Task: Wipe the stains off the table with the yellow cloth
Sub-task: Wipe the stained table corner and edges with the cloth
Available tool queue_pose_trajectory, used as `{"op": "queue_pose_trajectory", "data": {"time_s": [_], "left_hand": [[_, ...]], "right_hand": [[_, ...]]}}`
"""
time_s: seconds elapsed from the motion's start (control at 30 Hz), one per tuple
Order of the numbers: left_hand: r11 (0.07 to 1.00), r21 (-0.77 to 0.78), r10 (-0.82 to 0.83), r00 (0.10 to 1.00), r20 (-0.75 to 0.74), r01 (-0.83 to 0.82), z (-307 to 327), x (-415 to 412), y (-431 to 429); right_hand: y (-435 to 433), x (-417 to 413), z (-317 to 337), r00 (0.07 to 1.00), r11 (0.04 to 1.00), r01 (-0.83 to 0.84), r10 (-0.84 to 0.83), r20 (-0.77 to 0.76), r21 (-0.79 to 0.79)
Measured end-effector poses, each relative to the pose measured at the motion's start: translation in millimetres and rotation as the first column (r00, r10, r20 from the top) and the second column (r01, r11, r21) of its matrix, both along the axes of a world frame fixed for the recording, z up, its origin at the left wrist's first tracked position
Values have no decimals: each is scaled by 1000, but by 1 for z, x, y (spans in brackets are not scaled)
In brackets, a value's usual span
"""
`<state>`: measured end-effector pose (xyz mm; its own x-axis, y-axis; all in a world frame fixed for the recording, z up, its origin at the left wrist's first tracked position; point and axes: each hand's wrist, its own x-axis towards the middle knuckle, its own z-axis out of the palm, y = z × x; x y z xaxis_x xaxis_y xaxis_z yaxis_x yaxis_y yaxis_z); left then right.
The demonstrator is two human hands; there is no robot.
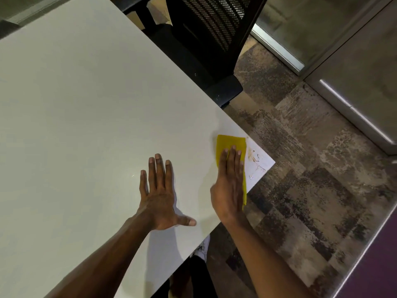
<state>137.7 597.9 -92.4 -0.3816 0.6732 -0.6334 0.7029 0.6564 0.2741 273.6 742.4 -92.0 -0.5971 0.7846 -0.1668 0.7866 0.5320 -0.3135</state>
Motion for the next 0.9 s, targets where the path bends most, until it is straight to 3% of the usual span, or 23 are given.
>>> {"op": "queue_pose_trajectory", "data": {"time_s": [0.3,0.43,0.57,0.7,0.9], "left_hand": [[999,35,4,1000,-23,-3,-10,0,-1],[1000,27,1,1000,-12,0,-10,-1,-4],[1000,21,4,1000,0,-4,-7,0,1],[1000,12,-8,1000,-2,8,-6,-3,3],[1000,23,-15,1000,-12,15,-11,-1,-1]], "right_hand": [[93,-50,-5,979,985,170,-171,113,19],[33,-21,-2,998,998,57,-57,38,6],[-23,11,5,993,996,-87,89,72,-23],[24,-1,6,992,995,-100,102,73,-31],[84,-36,-1,997,1000,6,-6,75,-2]]}}
